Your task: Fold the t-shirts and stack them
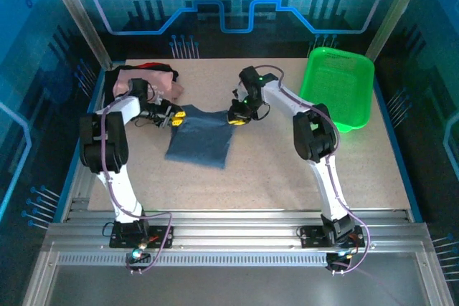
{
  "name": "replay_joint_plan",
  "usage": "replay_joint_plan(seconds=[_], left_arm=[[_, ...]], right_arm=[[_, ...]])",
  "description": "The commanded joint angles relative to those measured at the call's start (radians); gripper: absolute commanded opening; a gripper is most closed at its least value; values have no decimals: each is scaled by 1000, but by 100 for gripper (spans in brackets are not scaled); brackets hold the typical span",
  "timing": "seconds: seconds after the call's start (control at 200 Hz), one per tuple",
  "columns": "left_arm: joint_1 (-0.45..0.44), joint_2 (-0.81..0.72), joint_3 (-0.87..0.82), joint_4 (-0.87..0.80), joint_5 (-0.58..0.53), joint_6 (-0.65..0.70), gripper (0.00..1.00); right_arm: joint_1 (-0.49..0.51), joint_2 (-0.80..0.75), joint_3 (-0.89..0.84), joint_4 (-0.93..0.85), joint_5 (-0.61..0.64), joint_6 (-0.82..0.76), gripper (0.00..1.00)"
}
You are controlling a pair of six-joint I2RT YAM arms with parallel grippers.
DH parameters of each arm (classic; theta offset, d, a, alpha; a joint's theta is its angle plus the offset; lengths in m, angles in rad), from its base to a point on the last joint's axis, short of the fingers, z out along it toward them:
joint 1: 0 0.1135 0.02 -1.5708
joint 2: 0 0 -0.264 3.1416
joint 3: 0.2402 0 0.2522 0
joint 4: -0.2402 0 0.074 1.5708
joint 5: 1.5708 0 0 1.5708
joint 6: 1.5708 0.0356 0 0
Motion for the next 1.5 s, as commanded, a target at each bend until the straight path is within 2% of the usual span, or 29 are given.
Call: replay_joint_plan(seconds=[0.0, 0.045, 0.06, 0.105, 0.18, 0.255, 0.34, 0.51, 0.68, 0.825, 0.97, 1.221, 1.496], left_arm=[[14, -27, 72, 43, 2, -11, 54], [20, -66, 91, 34, -22, -14, 61], [23, -80, 96, 31, -29, -18, 68], [37, -129, 113, 24, -40, -32, 82], [56, -231, 130, 13, -57, -46, 94], [75, -346, 139, -19, -73, -34, 98], [88, -489, 107, -63, -102, 15, 99], [88, -737, -50, -232, -210, 232, 99], [64, -857, -288, -270, -352, 374, 99], [33, -817, -374, -222, -422, 421, 99], [10, -686, -375, -182, -477, 451, 99], [-56, -462, -280, -133, -526, 467, 98], [-159, -265, -140, -115, -615, 483, 98]], right_arm=[[-27, 11, 134, -61, 19, 11, 55], [-34, -16, 154, -53, 38, 21, 60], [-35, -28, 157, -49, 39, 23, 60], [-36, -78, 144, -37, 48, 26, 62], [-29, -193, 70, -25, 81, 15, 66], [-19, -323, -54, -17, 135, 12, 72], [1, -495, -274, 77, 140, 16, 82], [93, -716, -577, 177, 109, 22, 87], [251, -832, -758, 241, 157, 66, 89], [361, -932, -889, 332, 206, 136, 92], [417, -1007, -956, 362, 237, 162, 93], [419, -1097, -1012, 339, 247, 170, 93], [414, -1125, -1028, 312, 238, 170, 93]])
